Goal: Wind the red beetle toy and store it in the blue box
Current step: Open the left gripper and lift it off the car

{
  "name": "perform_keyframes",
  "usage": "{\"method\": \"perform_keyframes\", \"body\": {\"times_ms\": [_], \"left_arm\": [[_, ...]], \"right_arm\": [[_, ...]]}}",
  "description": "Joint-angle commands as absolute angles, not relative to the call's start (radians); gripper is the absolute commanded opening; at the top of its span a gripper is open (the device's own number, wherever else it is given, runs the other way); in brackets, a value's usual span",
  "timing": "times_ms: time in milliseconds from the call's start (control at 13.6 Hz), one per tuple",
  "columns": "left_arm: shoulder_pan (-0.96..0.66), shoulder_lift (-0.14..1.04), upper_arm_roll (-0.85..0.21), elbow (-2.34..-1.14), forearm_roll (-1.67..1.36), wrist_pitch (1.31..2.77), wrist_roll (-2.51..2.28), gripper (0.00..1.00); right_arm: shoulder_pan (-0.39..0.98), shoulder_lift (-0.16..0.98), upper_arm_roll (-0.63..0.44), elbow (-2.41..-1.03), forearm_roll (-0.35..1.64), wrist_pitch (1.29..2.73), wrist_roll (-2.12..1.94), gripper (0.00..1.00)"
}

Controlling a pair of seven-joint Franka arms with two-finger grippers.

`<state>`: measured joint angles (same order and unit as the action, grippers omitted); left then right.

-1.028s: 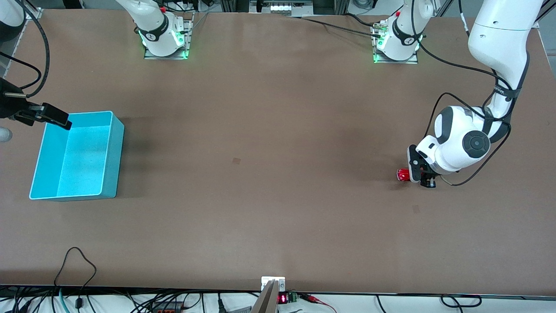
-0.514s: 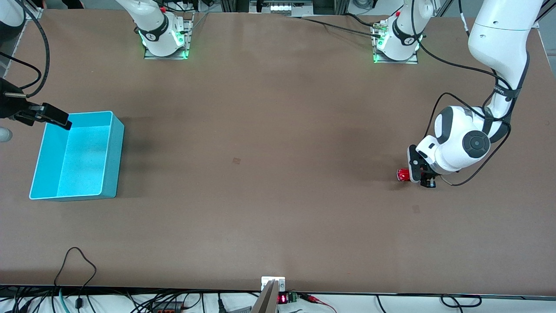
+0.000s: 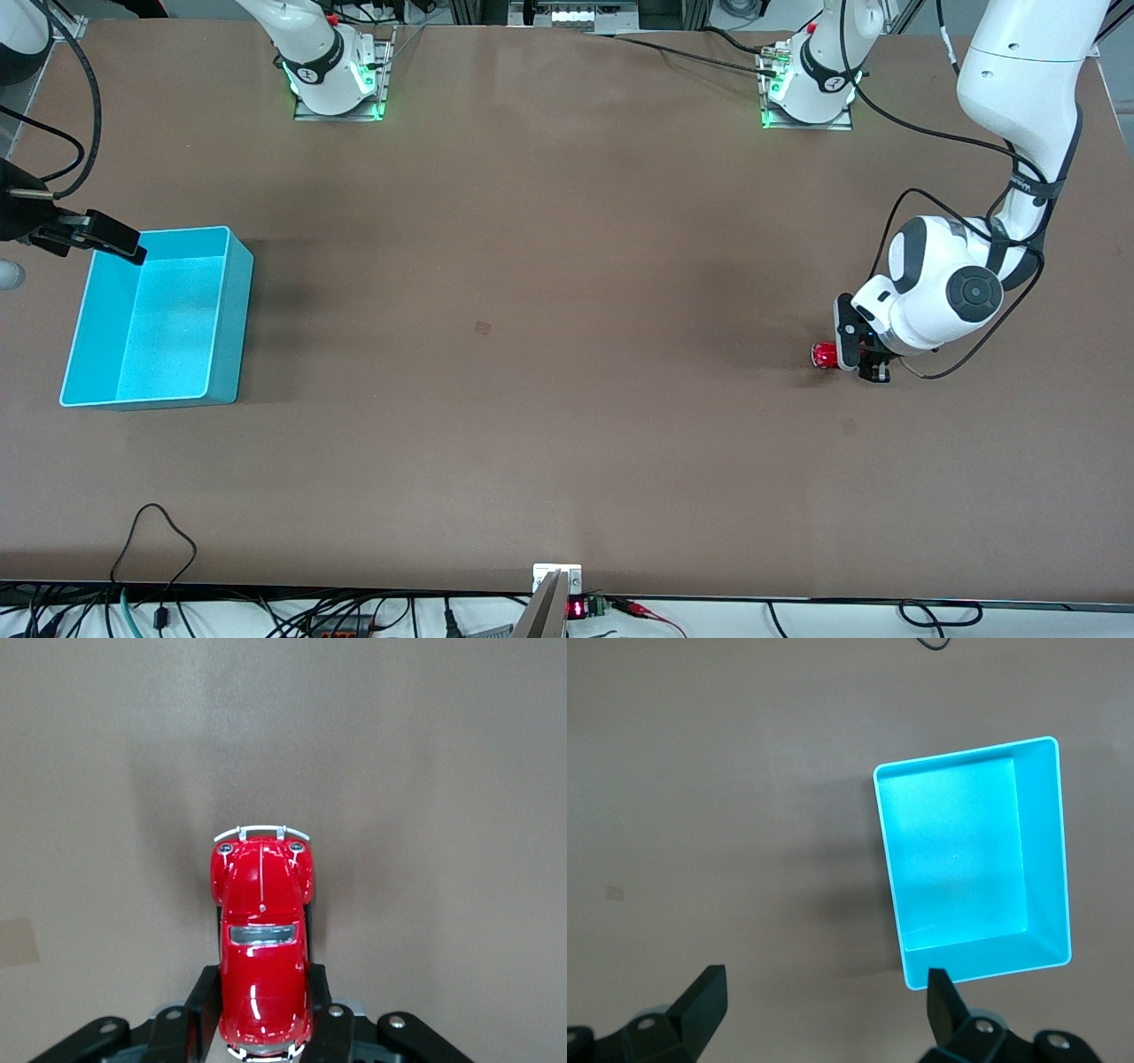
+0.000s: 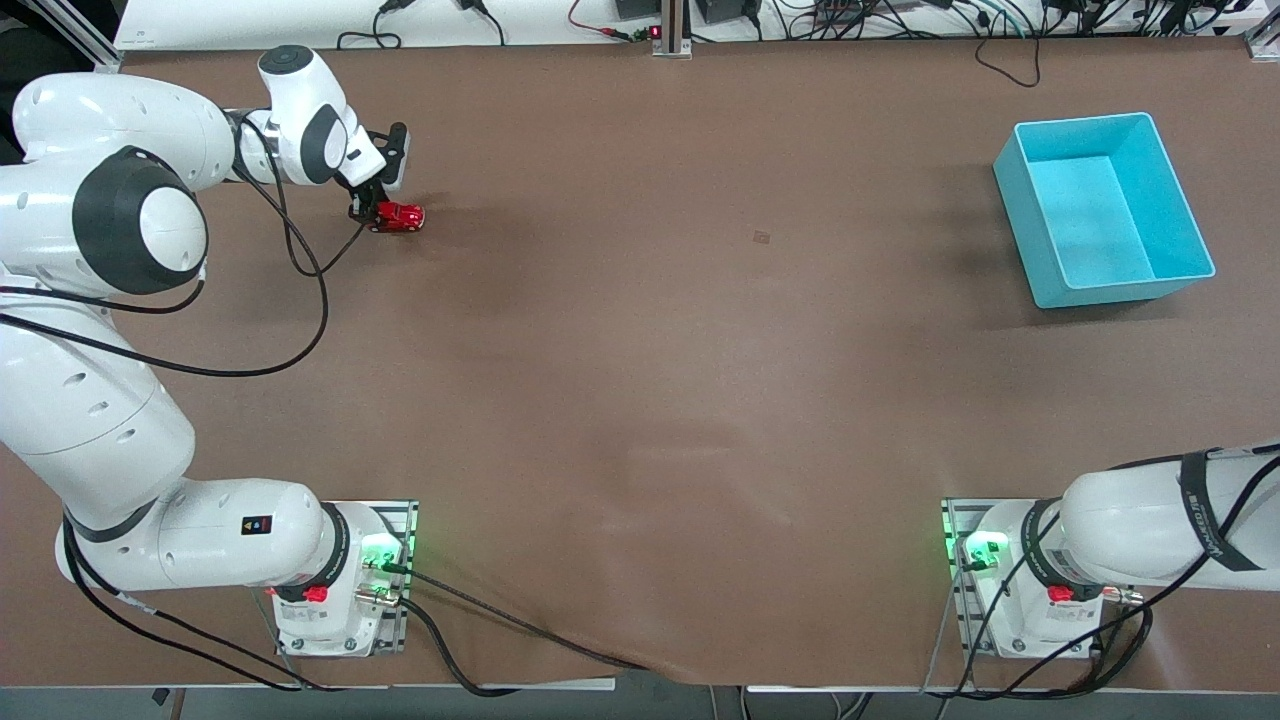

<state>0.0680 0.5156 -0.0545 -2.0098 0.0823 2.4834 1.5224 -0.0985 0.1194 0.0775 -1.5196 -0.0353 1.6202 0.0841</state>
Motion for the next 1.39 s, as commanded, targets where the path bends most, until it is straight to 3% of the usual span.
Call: {"method": "perform_keyframes", "body": {"times_ms": [0,734,807,881,954,1028,1321], "left_arm": [[0.101,0.531,-0.058,-2.025,0.083,2.487,1.554,0.32],[0.305,0.592,-0.058,-1.98,0.09,2.487,1.781,0.35],[0.322,0.594,-0.058,-1.979,0.091,2.487,1.789,0.39],[0.334,0.594,-0.058,-1.974,0.089,2.485,1.79,0.52],[0.337,0.589,-0.058,-1.974,0.081,2.477,1.789,0.83],[0.337,0.577,-0.058,-1.973,0.083,2.471,1.79,1.0],[0.325,0.465,-0.107,-1.905,0.081,2.306,1.787,1.0]], "right_arm": [[-0.1,0.121,0.078,-1.508,-0.026,1.612,0.084,1.0],[-0.101,0.13,0.078,-1.508,-0.026,1.615,0.083,1.0],[-0.101,0.129,0.078,-1.508,-0.026,1.615,0.083,1.0],[-0.101,0.13,0.078,-1.508,-0.026,1.615,0.083,1.0],[-0.101,0.129,0.077,-1.508,-0.026,1.617,0.081,1.0],[-0.101,0.13,0.078,-1.508,-0.026,1.617,0.081,1.0],[-0.101,0.129,0.078,-1.508,-0.026,1.617,0.08,1.0]]}}
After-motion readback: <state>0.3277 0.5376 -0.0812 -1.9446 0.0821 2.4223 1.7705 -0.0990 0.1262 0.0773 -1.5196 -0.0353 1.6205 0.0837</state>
